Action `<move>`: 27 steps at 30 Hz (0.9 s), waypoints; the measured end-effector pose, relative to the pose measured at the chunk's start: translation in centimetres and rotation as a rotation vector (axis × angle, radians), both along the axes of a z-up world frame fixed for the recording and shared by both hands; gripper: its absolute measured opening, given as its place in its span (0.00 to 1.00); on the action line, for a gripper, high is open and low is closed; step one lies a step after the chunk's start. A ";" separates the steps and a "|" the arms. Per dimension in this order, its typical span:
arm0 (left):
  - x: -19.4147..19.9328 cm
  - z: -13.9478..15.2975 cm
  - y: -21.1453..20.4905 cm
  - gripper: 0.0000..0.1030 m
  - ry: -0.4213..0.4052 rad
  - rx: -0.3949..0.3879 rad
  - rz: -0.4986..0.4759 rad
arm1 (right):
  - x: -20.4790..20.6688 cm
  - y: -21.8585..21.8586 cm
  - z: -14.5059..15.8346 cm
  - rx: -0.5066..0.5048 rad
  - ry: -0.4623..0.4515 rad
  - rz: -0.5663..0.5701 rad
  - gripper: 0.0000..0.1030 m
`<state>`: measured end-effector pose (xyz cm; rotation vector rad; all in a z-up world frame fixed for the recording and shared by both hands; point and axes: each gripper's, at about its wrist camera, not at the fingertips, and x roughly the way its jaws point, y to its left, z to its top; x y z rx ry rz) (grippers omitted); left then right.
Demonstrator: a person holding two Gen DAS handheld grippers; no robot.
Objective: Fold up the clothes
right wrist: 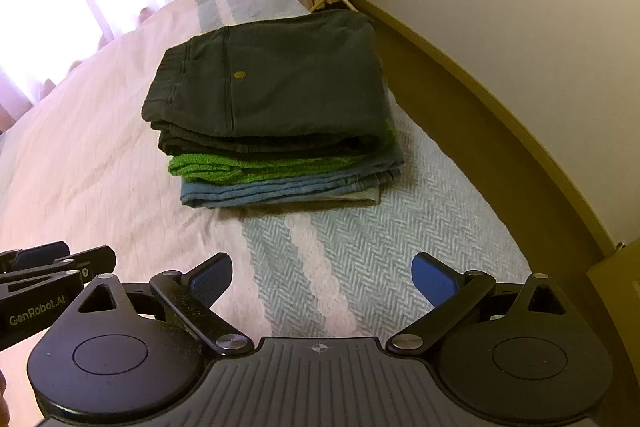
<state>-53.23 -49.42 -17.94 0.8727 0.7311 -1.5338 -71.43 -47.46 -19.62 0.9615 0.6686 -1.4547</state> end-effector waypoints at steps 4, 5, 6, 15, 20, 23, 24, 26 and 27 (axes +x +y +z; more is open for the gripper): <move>-0.1 -0.2 0.1 0.45 -0.007 0.004 0.010 | -0.1 0.1 -0.1 0.001 0.001 0.006 0.96; -0.2 -0.3 0.1 0.47 -0.009 0.005 0.012 | -0.1 0.1 -0.2 0.002 0.001 0.007 0.96; -0.2 -0.4 0.1 0.47 -0.010 0.007 0.014 | -0.2 0.1 -0.2 0.003 0.001 0.008 0.96; -0.4 -1.6 0.0 0.47 -0.010 0.033 0.034 | -0.5 0.0 -1.0 0.018 0.004 0.019 0.96; -0.6 -2.1 -0.3 0.47 -0.012 0.044 0.039 | -0.6 -0.4 -1.5 0.027 0.007 0.029 0.96; -0.9 -2.2 -0.6 0.53 -0.019 0.042 0.041 | -0.7 -0.8 -1.8 0.031 0.008 0.033 0.96; -0.9 -2.3 -0.7 0.54 -0.021 0.040 0.040 | -0.7 -0.9 -1.9 0.033 0.009 0.033 0.96; -1.1 -2.4 -1.0 0.54 -0.022 0.039 0.039 | -0.8 -1.2 -2.0 0.035 0.011 0.034 0.96; -1.2 -2.5 -1.2 0.54 -0.024 0.039 0.040 | -0.9 -1.4 -2.1 0.037 0.011 0.035 0.96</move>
